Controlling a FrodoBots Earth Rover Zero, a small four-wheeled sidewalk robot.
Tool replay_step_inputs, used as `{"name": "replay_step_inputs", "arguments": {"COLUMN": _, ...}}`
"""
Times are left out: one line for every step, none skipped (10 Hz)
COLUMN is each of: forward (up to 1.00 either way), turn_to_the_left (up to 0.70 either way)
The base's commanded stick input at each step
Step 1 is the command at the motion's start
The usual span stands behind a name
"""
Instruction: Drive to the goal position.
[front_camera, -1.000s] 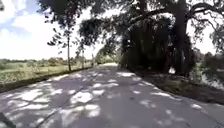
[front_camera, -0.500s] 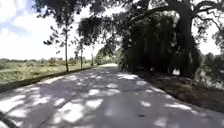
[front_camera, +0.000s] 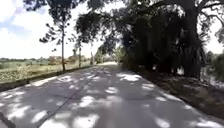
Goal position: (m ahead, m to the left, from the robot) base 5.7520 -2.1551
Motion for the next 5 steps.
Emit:
{"name": "replay_step_inputs", "arguments": {"forward": 0.84, "turn_to_the_left": 0.0}}
{"name": "replay_step_inputs", "arguments": {"forward": 0.84, "turn_to_the_left": 0.0}}
{"name": "replay_step_inputs", "arguments": {"forward": 0.84, "turn_to_the_left": 0.0}}
{"name": "replay_step_inputs", "arguments": {"forward": 0.84, "turn_to_the_left": 0.0}}
{"name": "replay_step_inputs", "arguments": {"forward": 0.84, "turn_to_the_left": 0.0}}
